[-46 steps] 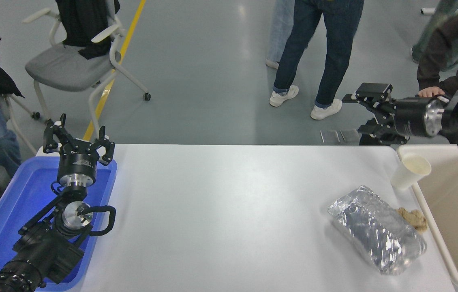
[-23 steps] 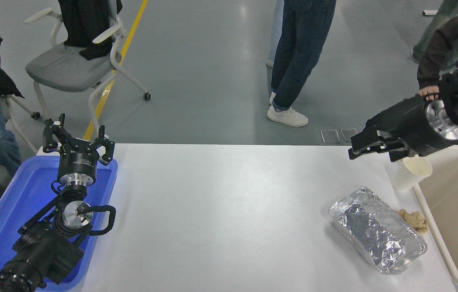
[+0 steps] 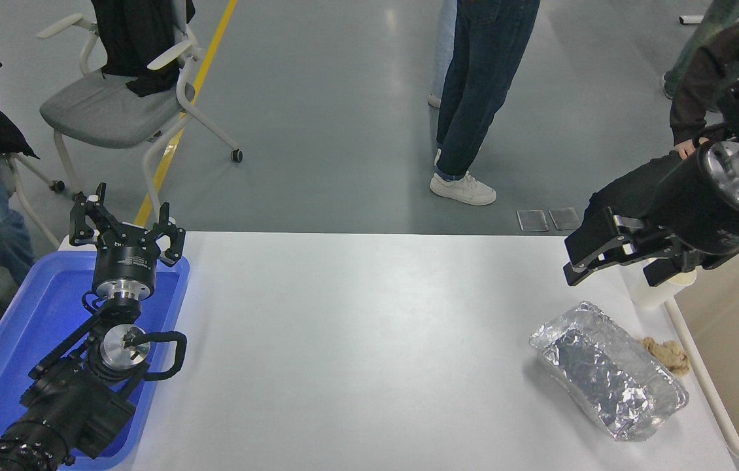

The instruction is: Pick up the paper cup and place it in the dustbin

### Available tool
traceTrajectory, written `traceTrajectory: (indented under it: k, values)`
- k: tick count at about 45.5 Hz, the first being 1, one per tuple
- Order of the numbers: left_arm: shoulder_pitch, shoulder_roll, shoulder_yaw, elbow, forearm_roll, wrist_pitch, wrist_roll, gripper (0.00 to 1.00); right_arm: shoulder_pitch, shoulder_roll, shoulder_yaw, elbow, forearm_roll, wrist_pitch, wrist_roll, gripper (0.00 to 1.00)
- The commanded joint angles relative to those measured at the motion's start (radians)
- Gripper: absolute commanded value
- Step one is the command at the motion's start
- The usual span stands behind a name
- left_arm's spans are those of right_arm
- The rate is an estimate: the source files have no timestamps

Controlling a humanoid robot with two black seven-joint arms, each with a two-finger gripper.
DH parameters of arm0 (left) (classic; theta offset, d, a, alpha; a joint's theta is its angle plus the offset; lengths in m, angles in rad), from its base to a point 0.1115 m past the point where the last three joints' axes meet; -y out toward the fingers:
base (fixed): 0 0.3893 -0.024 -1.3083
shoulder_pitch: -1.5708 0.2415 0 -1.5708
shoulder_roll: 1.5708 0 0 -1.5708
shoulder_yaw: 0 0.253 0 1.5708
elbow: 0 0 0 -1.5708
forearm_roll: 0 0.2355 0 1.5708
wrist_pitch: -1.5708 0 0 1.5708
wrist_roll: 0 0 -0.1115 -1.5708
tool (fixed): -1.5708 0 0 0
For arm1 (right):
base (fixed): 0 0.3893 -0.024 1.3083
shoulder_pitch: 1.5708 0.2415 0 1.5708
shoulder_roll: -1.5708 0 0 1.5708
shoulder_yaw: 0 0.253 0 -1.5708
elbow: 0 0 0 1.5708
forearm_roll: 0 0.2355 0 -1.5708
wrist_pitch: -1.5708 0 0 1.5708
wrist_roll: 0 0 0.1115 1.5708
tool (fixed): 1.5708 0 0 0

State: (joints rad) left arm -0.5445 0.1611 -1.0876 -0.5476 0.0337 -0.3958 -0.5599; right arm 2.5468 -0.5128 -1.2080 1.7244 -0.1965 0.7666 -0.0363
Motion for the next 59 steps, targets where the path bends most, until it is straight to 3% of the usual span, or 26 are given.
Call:
traceTrajectory:
  k: [1, 8, 15, 22, 33, 45, 59]
  values:
    - [0.000, 0.000, 0.000, 0.002, -0.001, 0.000, 0.000, 0.99, 0.047, 0.013, -0.013, 0.021, 0.022, 0.019, -0.004, 1.00]
    - [0.000, 0.000, 0.000, 0.002, -0.001, 0.000, 0.000, 0.99, 0.015, 0.007, -0.016, -0.011, -0.038, 0.017, -0.004, 1.00]
    - [0.000, 0.000, 0.000, 0.000, -0.001, 0.000, -0.002, 0.99, -0.092, -0.039, -0.031, -0.150, -0.233, 0.004, -0.002, 1.00]
    - [0.000, 0.000, 0.000, 0.000, -0.001, 0.000, -0.002, 0.99, -0.269, -0.078, -0.016, -0.343, -0.363, -0.108, -0.001, 1.00]
    - [0.000, 0.000, 0.000, 0.002, -0.001, 0.000, -0.002, 0.99, -0.589, -0.134, 0.060, -0.653, -0.443, -0.240, 0.006, 1.00]
    - [0.000, 0.000, 0.000, 0.002, -0.001, 0.000, -0.002, 0.99, -1.085, -0.153, 0.323, -1.015, -0.483, -0.449, 0.007, 1.00]
    - [-0.002, 0.000, 0.000, 0.002, -0.001, 0.000, -0.002, 0.99, -1.436, -0.073, 0.516, -1.238, -0.481, -0.627, 0.007, 1.00]
